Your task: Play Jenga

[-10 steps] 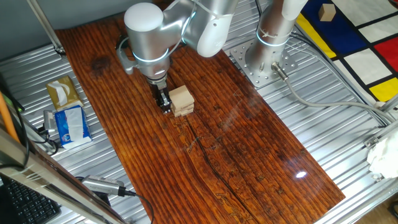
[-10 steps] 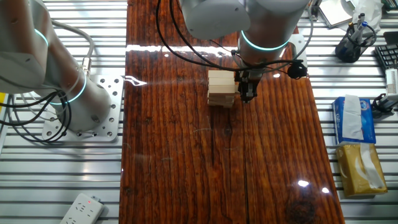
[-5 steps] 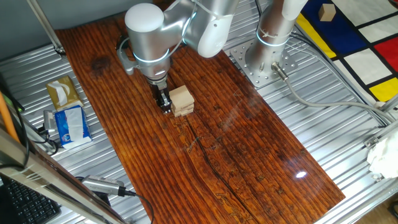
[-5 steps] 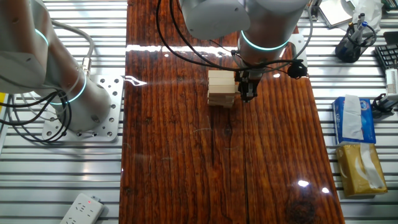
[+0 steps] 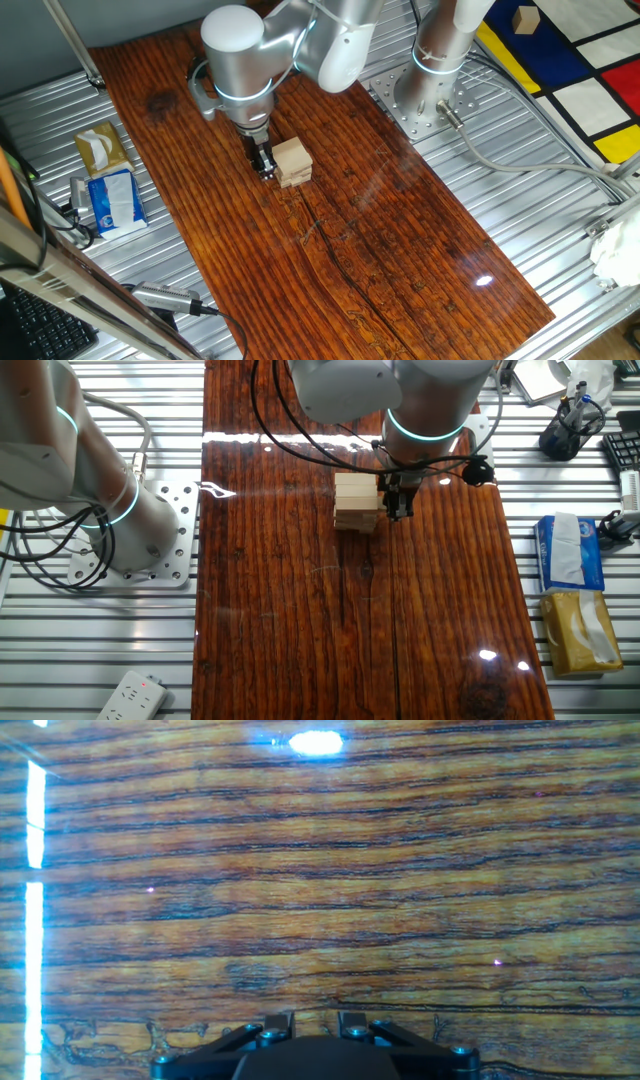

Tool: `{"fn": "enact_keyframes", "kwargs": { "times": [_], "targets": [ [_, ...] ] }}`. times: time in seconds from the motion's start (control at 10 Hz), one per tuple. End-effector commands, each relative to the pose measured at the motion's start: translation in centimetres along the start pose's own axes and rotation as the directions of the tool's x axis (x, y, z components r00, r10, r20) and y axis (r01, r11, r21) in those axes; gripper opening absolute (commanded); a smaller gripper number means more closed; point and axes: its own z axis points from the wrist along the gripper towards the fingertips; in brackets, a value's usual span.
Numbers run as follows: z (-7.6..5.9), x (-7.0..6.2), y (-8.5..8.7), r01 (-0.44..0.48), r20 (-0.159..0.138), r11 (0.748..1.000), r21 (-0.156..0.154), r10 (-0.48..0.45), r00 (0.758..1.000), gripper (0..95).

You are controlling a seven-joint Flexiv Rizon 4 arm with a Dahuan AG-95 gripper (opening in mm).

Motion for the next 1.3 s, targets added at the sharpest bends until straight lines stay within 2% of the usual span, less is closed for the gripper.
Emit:
{"fn": "enact_keyframes", "kwargs": {
  "times": [0.1, 0.3, 0.4, 1.3],
  "targets": [
    [0.03, -0.01, -0.03, 0.001, 0.001, 1.0, 0.003, -0.001, 1.0, 19.0],
    [0.09, 0.01, -0.01, 0.001, 0.002, 1.0, 0.007, -0.001, 1.0, 19.0],
    [0.13, 0.02, -0.01, 0.0, 0.003, 1.0, 0.008, 0.0, 1.0, 0.0],
    [0.14, 0.01, 0.0, -0.01, 0.003, 1.0, 0.009, 0.01, 1.0, 0.0]
  ]
}}
